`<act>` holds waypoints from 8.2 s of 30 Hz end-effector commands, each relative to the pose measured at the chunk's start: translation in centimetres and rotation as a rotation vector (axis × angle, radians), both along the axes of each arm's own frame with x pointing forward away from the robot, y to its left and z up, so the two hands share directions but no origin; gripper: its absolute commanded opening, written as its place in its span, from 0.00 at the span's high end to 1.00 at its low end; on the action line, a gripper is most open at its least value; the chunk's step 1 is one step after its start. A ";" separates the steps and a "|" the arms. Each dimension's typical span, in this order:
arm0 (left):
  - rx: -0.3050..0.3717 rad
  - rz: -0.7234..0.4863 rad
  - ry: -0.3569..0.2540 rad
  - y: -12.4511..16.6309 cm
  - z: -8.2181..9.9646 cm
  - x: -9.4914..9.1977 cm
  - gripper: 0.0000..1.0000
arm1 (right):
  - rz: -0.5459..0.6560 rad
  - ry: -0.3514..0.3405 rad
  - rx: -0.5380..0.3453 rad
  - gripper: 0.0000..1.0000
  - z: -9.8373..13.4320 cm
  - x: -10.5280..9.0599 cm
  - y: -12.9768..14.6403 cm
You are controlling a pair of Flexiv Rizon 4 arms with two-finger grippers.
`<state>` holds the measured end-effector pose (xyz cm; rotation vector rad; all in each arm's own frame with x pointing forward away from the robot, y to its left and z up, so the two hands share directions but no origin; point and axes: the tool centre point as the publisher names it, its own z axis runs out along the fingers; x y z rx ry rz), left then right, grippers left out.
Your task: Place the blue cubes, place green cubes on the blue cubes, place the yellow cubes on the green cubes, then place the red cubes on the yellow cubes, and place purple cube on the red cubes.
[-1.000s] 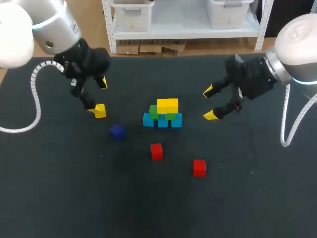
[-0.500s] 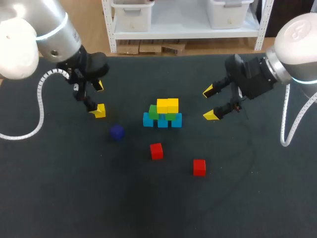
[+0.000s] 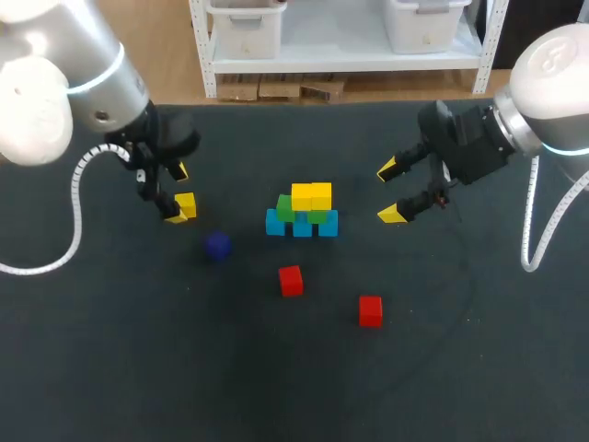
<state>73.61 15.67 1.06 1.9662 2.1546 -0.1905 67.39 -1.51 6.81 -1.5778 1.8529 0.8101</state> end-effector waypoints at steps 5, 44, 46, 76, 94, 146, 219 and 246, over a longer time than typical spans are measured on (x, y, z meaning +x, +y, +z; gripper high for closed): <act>-0.002 0.005 0.011 0.4 -0.9 0.5 0.00 | 0.001 -0.001 0.003 0.00 0.0 0.0 0.0; -0.054 -0.103 -0.031 -5.0 6.5 -3.2 1.00 | 0.001 -0.001 0.003 0.00 0.0 0.0 0.0; -0.057 -0.108 -0.035 -5.4 7.1 -3.3 1.00 | 0.001 -0.001 0.003 0.00 0.0 0.0 0.0; -0.079 -0.186 -0.029 -11.2 8.1 -4.1 1.00 | 0.001 -0.001 0.003 0.00 0.0 0.0 0.0; -0.079 -0.208 0.003 -13.7 6.9 -3.9 1.00 | 0.001 -0.001 0.003 0.00 0.0 0.0 0.0; -0.060 -0.224 0.035 -15.7 5.5 -2.9 1.00 | 0.001 -0.001 0.003 0.00 0.0 0.0 0.0; -0.041 -0.224 0.068 -16.1 4.6 -2.9 0.65 | 0.001 -0.001 0.003 0.00 0.0 0.0 0.0; -0.050 -0.214 0.051 -15.0 6.1 -3.1 0.00 | 0.001 -0.001 0.003 0.00 0.0 0.0 0.0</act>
